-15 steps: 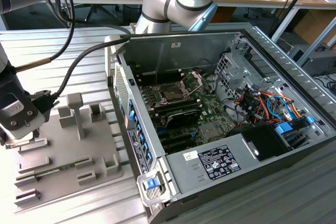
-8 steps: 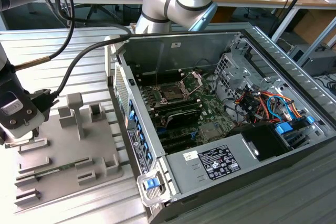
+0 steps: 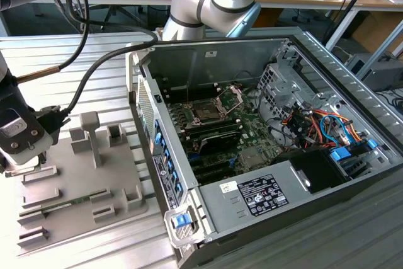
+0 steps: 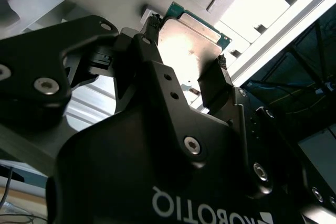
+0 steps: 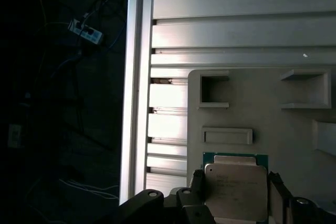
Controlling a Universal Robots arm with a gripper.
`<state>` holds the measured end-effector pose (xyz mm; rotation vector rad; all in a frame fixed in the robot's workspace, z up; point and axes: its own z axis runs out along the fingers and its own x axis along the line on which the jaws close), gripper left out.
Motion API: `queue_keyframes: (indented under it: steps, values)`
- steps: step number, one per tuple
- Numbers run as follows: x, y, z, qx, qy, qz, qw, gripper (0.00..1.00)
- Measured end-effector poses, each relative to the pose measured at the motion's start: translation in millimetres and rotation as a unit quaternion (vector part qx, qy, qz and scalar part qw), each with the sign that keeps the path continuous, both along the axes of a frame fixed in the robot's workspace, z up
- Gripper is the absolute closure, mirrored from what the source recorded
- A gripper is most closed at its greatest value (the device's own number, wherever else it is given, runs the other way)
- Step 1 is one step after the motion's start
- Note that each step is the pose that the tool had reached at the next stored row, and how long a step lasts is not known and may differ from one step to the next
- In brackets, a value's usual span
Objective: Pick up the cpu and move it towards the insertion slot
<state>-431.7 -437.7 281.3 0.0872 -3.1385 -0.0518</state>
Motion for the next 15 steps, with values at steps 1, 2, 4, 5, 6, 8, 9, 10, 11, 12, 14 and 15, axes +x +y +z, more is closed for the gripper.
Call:
queue_keyframes:
  steps: [1, 2, 4, 5, 6, 8, 9, 10, 11, 12, 14, 15]
  values:
    - [0.0, 0.0, 0.4, 0.0, 0.0, 0.0, 1.0, 0.45]
    - [0.0, 0.0, 0.9, 0.0, 0.0, 0.0, 1.0, 0.45]
    - [0.0, 0.0, 1.7, 0.0, 0.0, 0.0, 1.0, 0.45]
    - [0.0, 0.0, 2.2, 0.0, 0.0, 0.0, 1.0, 0.45]
    - [0.0, 0.0, 2.8, 0.0, 0.0, 0.0, 1.0, 0.45]
    - [0.0, 0.0, 3.5, 0.0, 0.0, 0.0, 1.0, 0.45]
    - [0.0, 0.0, 4.0, 0.0, 0.0, 0.0, 1.0, 0.45]
    - [0.0, 0.0, 4.3, 0.0, 0.0, 0.0, 1.0, 0.45]
    - [0.0, 0.0, 4.5, 0.0, 0.0, 0.0, 1.0, 0.45]
    - [0.0, 0.0, 4.9, 0.0, 0.0, 0.0, 1.0, 0.45]
    - [0.0, 0.0, 5.6, 0.0, 0.0, 0.0, 1.0, 0.45]
    - [0.0, 0.0, 5.9, 0.0, 0.0, 0.0, 1.0, 0.45]
